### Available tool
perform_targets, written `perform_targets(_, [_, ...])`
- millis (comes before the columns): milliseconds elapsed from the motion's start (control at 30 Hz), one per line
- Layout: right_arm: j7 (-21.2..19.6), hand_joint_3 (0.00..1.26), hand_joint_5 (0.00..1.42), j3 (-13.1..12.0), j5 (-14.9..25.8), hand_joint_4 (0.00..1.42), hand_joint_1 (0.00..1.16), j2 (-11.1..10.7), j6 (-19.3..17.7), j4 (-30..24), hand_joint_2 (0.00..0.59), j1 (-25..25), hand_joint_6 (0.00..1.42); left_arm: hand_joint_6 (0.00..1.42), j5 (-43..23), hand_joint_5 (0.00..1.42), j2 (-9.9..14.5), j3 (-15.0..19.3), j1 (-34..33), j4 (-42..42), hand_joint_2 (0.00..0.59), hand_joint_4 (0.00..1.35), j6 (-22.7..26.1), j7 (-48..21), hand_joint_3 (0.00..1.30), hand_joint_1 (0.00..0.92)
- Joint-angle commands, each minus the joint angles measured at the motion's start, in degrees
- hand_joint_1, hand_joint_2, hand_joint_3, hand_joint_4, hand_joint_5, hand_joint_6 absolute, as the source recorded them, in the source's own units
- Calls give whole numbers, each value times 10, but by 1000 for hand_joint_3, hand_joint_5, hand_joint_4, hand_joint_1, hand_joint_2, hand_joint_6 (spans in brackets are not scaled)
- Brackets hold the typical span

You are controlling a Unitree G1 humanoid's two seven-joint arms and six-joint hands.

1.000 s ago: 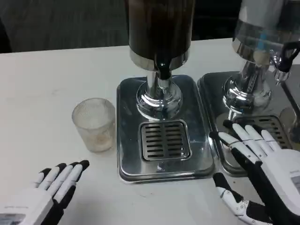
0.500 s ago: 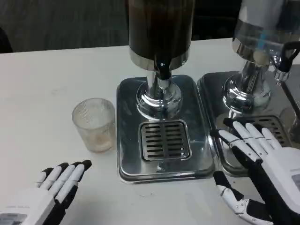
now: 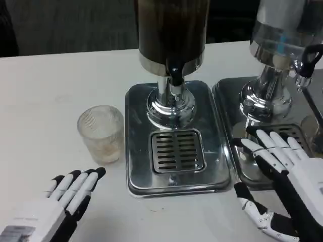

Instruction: Grasp the cup under the faucet to collect the drink, then remove the cup.

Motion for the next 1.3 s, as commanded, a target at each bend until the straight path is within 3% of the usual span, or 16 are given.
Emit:
perform_targets(33, [-7,178,50,-4,9,54,377,-3,-8,6,485,-1,18,0,-38,0,-19,12,-5,18,79,0,-22,37,0,0])
perform_targets(200, [-6,178,50,-5,11,54,377,-1,-8,5,485,2,18,0,-88,0,-45,35,-58,58,8,0,-62,102,0,0])
perform_targets(533, [-4,186,59,-1,14,63,375,1,-9,1,485,2,18,0,-131,0,-59,32,-213,157,0,0,-50,109,0,0])
perform_targets(833, [-6,188,71,10,13,83,373,7,-10,0,485,-2,30,42,-170,13,-32,-2,-339,301,0,0,-59,64,0,1])
perform_targets(1300, [-10,197,86,15,10,108,381,18,-11,-7,494,6,33,41,-224,15,12,-62,-478,531,0,0,-146,-16,0,0])
